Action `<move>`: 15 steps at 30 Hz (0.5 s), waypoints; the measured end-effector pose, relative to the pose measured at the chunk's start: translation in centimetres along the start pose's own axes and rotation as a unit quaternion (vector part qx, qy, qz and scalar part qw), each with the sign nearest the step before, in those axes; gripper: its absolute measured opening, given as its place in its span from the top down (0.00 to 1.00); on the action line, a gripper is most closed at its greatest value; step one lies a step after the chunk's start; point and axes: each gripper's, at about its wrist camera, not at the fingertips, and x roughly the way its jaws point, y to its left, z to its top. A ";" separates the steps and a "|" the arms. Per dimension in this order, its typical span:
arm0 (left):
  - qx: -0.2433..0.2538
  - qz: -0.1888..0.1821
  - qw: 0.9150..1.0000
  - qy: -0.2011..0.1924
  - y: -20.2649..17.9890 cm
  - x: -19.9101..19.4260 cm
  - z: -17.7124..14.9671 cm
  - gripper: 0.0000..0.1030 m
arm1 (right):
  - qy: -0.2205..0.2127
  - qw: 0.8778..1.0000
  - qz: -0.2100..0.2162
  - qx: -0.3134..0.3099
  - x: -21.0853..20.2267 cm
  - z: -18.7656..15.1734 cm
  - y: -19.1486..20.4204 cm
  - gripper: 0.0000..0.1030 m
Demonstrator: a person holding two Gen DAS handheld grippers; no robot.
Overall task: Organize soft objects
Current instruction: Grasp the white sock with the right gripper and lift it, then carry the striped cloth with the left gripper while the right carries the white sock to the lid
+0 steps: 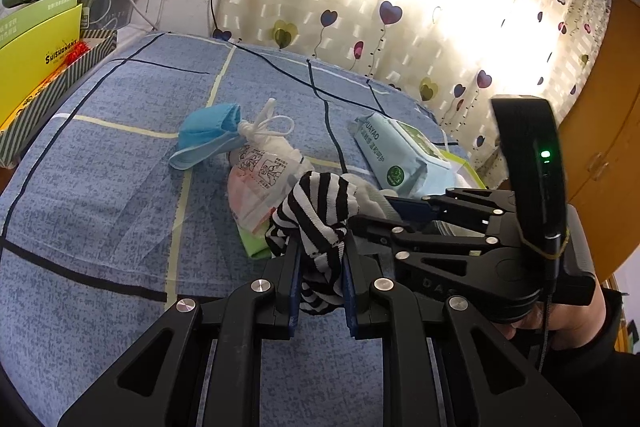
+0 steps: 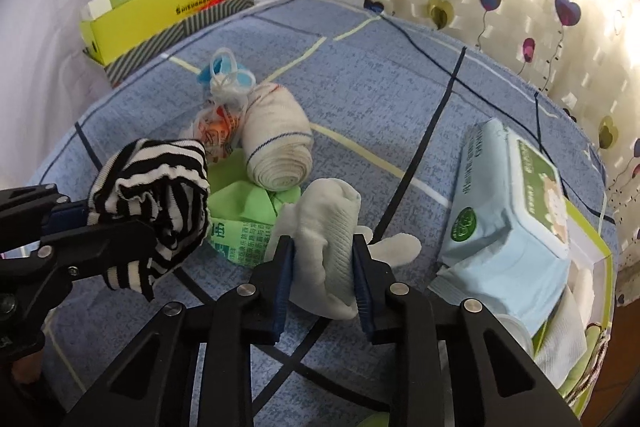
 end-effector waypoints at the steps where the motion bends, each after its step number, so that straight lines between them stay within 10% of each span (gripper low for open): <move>1: 0.001 0.000 1.000 -0.002 -0.1 -0.1 0.0 0.83 | -0.008 1.000 0.001 0.004 -0.5 -0.1 -0.1 0.74; 15: 0.024 -0.008 0.999 -0.021 -3.1 -1.9 0.3 0.83 | -0.104 0.993 0.034 0.045 -7.7 -2.6 -1.6 0.74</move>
